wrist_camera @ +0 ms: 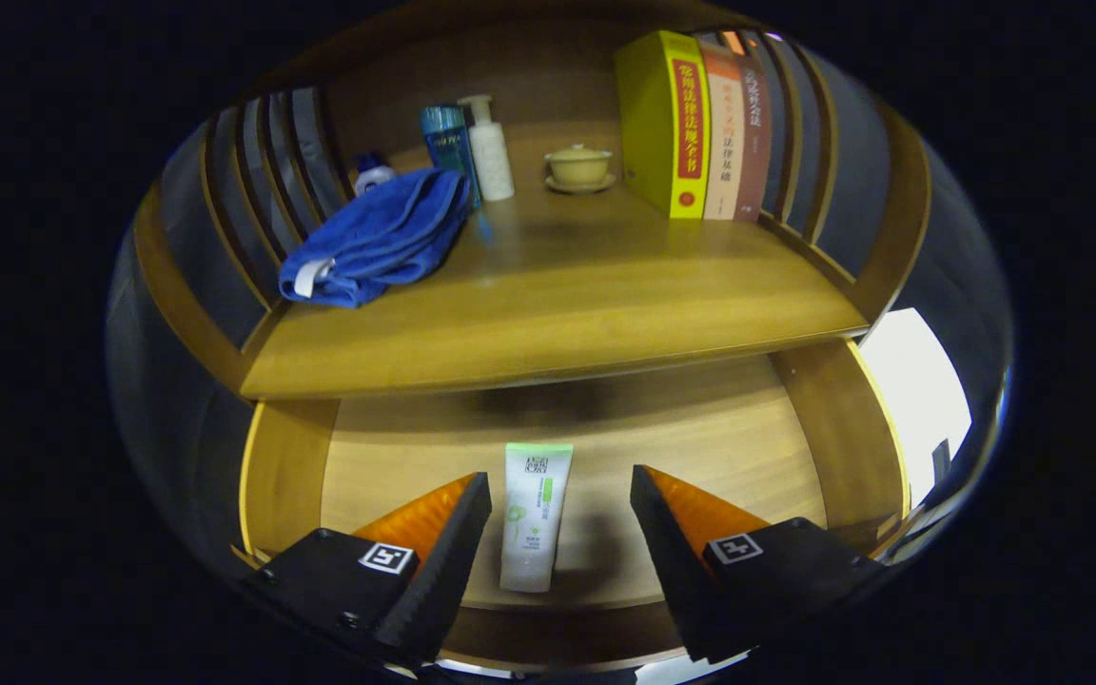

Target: Pull open the drawer, take out the items inside it, and place them on the countertop above the cabinet.

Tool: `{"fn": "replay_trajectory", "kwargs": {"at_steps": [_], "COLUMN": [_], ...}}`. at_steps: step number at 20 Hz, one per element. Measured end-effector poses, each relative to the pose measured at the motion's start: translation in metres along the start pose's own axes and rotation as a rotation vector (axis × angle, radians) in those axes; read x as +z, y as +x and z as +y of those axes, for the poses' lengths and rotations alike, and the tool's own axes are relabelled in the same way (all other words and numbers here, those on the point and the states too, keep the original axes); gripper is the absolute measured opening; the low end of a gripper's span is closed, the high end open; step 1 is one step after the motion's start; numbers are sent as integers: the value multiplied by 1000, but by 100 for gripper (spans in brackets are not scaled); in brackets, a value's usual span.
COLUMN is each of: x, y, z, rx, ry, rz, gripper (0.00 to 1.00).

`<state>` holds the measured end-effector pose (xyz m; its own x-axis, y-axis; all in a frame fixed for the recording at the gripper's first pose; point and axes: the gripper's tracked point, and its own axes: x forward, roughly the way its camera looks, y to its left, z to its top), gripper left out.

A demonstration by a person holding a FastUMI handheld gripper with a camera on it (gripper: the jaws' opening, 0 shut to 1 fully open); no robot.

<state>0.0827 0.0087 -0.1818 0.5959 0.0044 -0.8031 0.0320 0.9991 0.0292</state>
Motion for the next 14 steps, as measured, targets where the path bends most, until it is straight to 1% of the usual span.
{"fn": "replay_trajectory", "kwargs": {"at_steps": [4, 9, 14], "x": [-12, -35, -54], "y": [20, 36, 48], "z": [5, 12, 22], "rx": [-18, -26, -23], "ry": [-9, -21, -41], "rz": [81, 214, 304], "gripper": [97, 97, 92]}}
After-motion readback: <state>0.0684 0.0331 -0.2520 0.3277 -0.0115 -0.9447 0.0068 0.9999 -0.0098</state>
